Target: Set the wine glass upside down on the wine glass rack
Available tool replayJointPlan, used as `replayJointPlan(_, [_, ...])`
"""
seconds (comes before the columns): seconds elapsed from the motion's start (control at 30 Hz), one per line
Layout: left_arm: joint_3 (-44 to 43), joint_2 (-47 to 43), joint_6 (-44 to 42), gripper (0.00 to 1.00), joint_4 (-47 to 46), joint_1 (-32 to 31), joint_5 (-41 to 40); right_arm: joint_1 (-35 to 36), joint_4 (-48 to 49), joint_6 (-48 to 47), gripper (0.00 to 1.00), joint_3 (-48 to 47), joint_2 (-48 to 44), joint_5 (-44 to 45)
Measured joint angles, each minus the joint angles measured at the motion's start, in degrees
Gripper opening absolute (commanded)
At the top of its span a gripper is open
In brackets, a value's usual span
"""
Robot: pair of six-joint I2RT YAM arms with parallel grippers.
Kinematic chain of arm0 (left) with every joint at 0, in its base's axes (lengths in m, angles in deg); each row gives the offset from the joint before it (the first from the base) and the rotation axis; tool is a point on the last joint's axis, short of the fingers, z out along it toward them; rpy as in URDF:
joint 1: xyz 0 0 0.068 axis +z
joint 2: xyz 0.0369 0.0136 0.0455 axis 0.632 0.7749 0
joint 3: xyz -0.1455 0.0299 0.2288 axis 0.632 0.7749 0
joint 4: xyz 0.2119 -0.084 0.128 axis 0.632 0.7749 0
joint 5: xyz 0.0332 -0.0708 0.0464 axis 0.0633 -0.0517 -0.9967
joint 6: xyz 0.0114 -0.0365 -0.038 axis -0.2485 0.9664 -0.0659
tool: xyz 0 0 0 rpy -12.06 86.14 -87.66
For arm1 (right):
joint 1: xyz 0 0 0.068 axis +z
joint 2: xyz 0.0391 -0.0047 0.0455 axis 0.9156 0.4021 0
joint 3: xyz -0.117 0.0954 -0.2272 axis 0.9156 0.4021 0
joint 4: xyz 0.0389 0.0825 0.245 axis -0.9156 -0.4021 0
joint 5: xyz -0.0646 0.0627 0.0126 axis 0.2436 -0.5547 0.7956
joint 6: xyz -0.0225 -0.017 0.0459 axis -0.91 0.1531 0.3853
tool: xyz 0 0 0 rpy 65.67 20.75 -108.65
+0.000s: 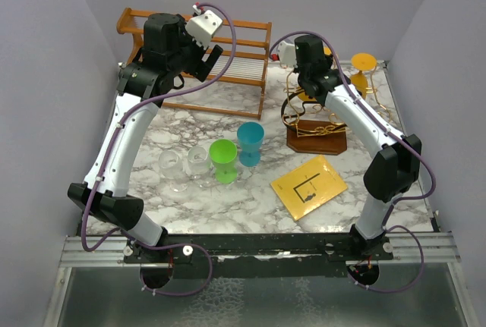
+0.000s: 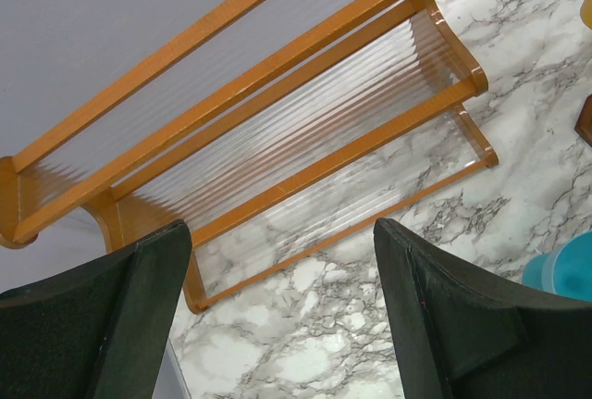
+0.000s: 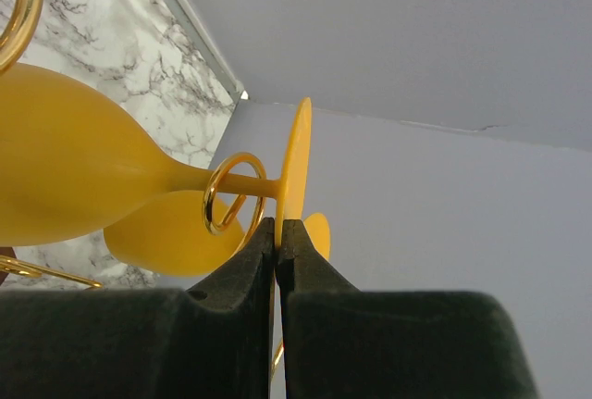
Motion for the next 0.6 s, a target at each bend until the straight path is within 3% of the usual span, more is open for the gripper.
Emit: replayJointPlan(0.6, [0.76, -0.02, -0.24, 0.83, -0.04, 0.00, 0.00, 0.22, 0.20, 2.29, 0.13, 1.90, -0.76, 0.00])
